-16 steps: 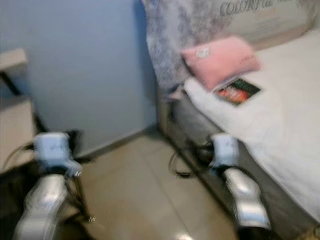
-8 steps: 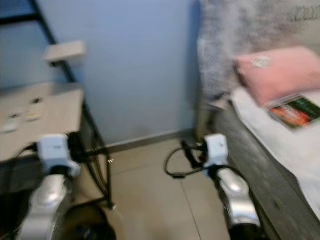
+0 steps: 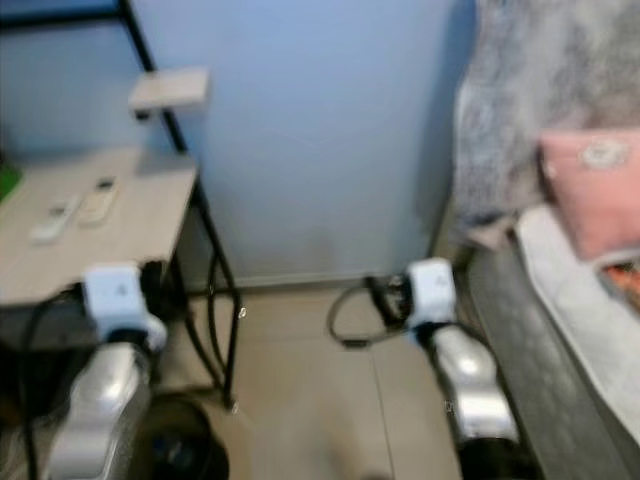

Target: Clean up the room

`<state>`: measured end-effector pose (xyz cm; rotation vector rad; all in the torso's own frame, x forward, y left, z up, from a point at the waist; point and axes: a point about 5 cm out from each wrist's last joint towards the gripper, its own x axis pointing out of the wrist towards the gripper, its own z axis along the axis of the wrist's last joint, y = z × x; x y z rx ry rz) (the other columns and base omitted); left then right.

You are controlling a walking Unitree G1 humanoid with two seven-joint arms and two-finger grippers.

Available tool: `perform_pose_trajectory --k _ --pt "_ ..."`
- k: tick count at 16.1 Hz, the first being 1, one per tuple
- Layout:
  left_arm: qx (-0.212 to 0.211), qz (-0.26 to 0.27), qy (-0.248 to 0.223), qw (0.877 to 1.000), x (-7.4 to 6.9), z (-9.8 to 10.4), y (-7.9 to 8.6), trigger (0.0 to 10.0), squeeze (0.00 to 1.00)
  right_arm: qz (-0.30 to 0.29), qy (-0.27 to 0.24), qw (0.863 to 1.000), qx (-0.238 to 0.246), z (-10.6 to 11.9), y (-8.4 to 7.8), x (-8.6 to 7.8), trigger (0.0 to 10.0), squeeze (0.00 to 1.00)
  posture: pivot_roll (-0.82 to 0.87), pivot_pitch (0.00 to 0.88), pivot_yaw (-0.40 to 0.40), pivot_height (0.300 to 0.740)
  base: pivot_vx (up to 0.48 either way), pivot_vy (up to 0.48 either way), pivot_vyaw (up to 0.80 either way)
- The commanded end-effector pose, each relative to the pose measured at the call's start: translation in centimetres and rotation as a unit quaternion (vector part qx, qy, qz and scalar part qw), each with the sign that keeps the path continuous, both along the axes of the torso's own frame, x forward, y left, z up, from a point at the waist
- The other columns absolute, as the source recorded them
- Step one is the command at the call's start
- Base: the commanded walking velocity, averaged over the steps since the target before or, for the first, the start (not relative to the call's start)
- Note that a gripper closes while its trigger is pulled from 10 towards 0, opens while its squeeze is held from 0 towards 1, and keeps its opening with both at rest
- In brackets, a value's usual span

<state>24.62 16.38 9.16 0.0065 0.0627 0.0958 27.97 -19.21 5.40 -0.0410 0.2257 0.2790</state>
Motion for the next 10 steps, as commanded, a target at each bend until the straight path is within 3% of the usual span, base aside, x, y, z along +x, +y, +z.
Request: perform_pose_trajectory --k 1,8,10 --pt "0.010 0.008 -0.007 1.000 -0.16 0.34 0.79 10.0 0.00 0.008 -0.008 1.000 0.010 0.34 0.80 0.03 10.0 0.00 -0.12 0.000 0.080 0.740 0.465 0.000 0.00" --pt "0.014 -0.010 -0.016 1.000 0.74 0.75 1.00 10.0 0.00 0.007 -0.010 1.000 0.011 0.32 1.07 -0.14 10.0 0.00 -0.13 0.000 0.084 0.740 0.457 0.000 0.00" --pt "0.014 -0.009 -0.015 1.000 0.78 0.75 0.88 10.0 0.00 0.009 -0.007 1.000 0.008 0.21 1.17 -0.22 10.0 0.00 -0.13 0.000 0.084 0.740 0.000 0.000 0.00"
